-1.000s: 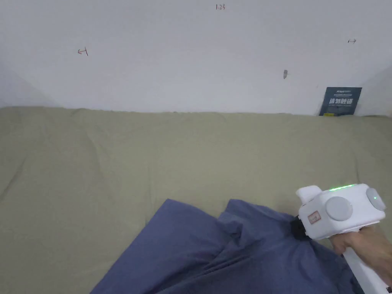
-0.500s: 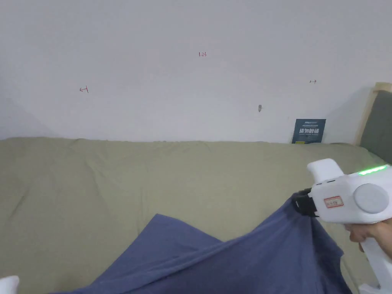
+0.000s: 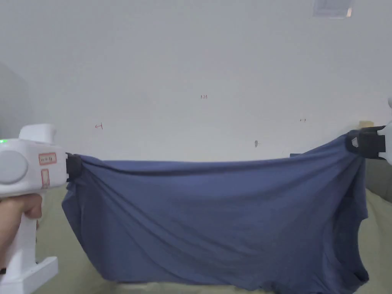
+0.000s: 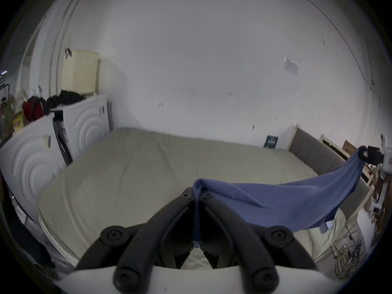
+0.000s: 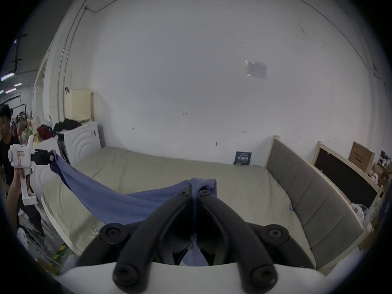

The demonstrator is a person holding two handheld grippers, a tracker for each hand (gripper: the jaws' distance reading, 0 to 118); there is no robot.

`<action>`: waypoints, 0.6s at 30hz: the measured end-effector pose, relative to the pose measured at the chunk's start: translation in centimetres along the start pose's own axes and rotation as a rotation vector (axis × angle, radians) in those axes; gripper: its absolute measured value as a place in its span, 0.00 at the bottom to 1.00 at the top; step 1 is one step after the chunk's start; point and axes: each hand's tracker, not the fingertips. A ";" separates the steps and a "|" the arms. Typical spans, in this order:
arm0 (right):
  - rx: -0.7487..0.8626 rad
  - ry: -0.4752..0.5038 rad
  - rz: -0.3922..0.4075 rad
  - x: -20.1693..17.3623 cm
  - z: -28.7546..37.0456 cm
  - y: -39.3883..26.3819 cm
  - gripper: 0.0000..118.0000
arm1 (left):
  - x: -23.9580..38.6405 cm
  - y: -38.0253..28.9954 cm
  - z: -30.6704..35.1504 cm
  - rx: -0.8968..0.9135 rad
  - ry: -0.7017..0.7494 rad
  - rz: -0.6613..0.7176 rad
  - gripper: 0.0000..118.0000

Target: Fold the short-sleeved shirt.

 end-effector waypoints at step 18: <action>-0.013 -0.051 -0.018 0.9 -7.1 7.1 0.03 | 1.4 7.1 -3.3 -0.030 0.084 -0.068 0.00</action>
